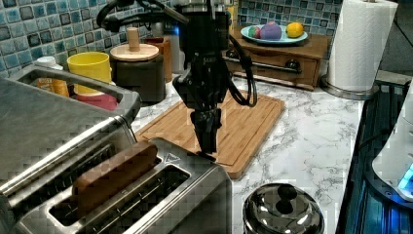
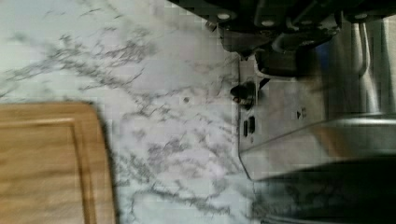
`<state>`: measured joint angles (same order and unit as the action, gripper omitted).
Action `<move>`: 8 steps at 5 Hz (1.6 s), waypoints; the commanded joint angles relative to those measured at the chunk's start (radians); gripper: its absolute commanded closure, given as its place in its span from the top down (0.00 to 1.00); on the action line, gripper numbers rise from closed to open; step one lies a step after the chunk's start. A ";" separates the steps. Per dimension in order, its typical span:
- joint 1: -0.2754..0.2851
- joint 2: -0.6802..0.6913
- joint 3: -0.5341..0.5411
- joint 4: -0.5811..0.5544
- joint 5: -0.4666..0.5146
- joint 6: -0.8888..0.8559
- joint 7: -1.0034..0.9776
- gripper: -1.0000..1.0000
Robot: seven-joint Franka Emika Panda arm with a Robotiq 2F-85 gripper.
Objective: Turn on the toaster.
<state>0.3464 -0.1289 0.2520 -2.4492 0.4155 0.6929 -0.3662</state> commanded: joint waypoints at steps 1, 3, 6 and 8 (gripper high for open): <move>0.044 -0.038 0.007 0.072 0.105 -0.008 -0.097 0.00; 0.065 0.079 0.066 0.081 0.011 -0.026 -0.040 0.00; 0.062 0.290 0.040 -0.041 -0.198 0.231 0.243 0.00; 0.064 0.251 0.042 -0.047 -0.241 0.203 0.285 0.00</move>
<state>0.4026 0.0260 0.2896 -2.3926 0.2198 0.7510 -0.1248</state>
